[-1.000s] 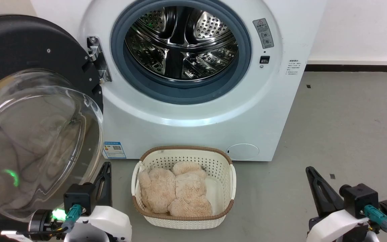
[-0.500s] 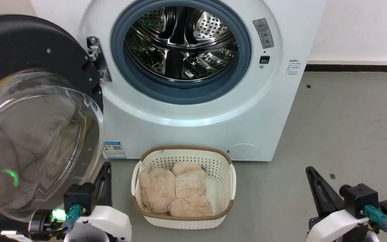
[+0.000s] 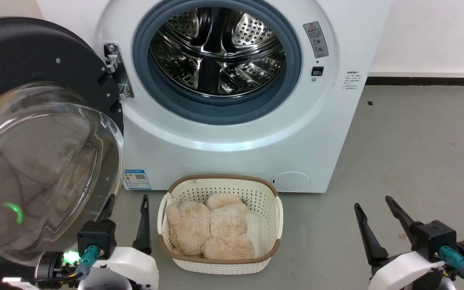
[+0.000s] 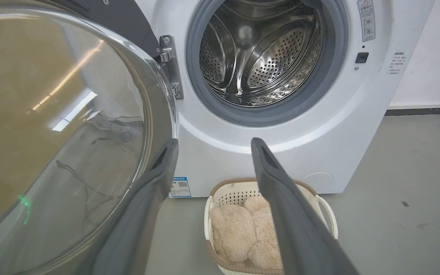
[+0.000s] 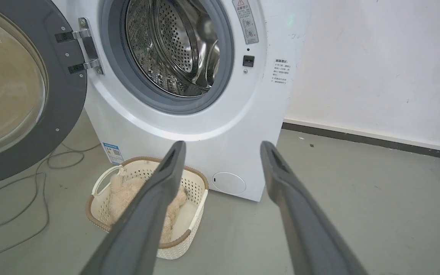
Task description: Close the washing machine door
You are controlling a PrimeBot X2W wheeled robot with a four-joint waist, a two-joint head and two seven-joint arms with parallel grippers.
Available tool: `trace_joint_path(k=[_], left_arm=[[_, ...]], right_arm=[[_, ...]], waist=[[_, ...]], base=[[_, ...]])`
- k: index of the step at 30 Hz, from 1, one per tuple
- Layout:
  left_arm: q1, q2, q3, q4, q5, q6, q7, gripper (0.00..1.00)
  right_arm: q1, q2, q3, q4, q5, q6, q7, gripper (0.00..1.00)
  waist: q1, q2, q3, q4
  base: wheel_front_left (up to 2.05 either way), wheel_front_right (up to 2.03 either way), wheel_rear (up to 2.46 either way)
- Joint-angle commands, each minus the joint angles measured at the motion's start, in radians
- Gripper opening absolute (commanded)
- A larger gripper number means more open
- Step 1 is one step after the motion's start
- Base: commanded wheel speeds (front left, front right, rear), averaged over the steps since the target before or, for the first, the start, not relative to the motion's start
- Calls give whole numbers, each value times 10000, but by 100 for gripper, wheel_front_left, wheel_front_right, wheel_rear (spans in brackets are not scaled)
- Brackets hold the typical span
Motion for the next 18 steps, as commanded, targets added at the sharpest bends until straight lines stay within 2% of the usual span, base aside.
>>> trace_joint_path(k=[1,6,7,8,9,18], left_arm=[[-31,2,-17,26,-35,61,-96,100],[-73,2,-67,38,-41,157,-199,100],[-87,2,-77,33,-39,172,-220,86],[-104,2,-88,24,-39,185,-241,38],[-120,3,-100,12,-39,194,-262,0],[-343,37,-144,-269,-91,237,-451,0]], right_arm=[[-28,2,-42,17,80,0,-84,100],[-33,4,-83,-17,282,1,-188,100],[-32,4,-92,-26,320,1,-209,100],[-32,5,-103,-34,357,1,-230,100],[-30,5,-112,-38,393,1,-251,100],[-38,8,-189,-77,675,1,-439,100]], waist=[[0,0,3,1],[0,0,21,21],[0,0,26,31],[0,0,32,44],[0,0,37,58],[0,0,83,257]], base=[[0,0,0],[0,0,0],[0,0,0],[0,0,0],[0,0,0],[0,0,0]])
